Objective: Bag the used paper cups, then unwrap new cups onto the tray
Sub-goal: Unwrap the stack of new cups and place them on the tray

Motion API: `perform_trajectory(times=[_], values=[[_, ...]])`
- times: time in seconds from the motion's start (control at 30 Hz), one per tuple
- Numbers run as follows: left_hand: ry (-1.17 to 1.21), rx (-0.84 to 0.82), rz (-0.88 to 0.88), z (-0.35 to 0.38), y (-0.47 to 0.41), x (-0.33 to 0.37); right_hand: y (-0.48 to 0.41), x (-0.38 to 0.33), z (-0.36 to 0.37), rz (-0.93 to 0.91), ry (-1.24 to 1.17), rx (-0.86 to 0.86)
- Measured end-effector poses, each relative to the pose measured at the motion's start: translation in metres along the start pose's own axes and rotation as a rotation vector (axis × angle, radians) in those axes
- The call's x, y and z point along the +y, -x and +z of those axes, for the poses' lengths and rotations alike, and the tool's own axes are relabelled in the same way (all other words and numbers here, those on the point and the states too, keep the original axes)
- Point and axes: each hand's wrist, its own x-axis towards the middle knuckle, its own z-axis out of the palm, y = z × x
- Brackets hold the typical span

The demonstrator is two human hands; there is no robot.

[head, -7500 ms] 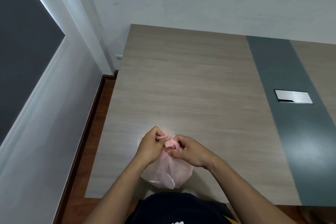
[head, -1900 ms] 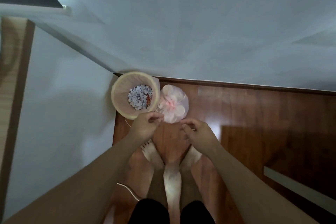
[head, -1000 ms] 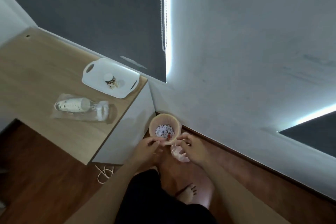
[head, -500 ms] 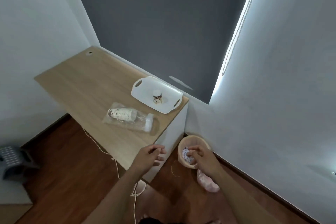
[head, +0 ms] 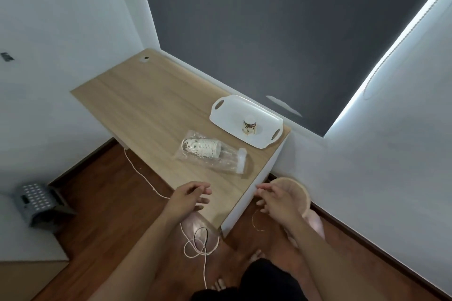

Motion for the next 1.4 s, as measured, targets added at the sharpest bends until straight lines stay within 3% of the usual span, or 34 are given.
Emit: perform_trajectory(times=[0.27,0.43,0.53,0.77,0.87,1.0,1.17,1.4], values=[[0.014,0.030,0.001,-0.043,-0.038,0.023,-0.078,-0.049,0.031,0.031,-0.013,0.096],[0.012,0.092,-0.008,-0.084,-0.058,0.044,-0.123,-0.081,0.055,0.096,-0.045,0.042],[-0.067,0.107,-0.052,-0.102,-0.080,0.054,-0.139,-0.088,0.064,0.239,-0.042,0.060],[-0.365,0.047,-0.023,-0.110,-0.141,0.065,-0.144,-0.077,0.079,0.247,-0.102,0.115],[-0.685,-0.085,0.061,-0.117,-0.188,0.066,-0.144,-0.077,0.089,0.243,-0.037,0.138],[-0.838,-0.299,0.047,-0.123,-0.240,0.091,-0.135,-0.088,0.110,0.279,-0.017,0.184],[-0.660,-0.424,-0.110,-0.134,-0.284,0.087,-0.136,-0.103,0.147,0.385,-0.045,0.316],[-0.524,-0.521,-0.228,-0.162,-0.311,0.083,-0.146,-0.162,0.193,0.392,-0.039,0.386]])
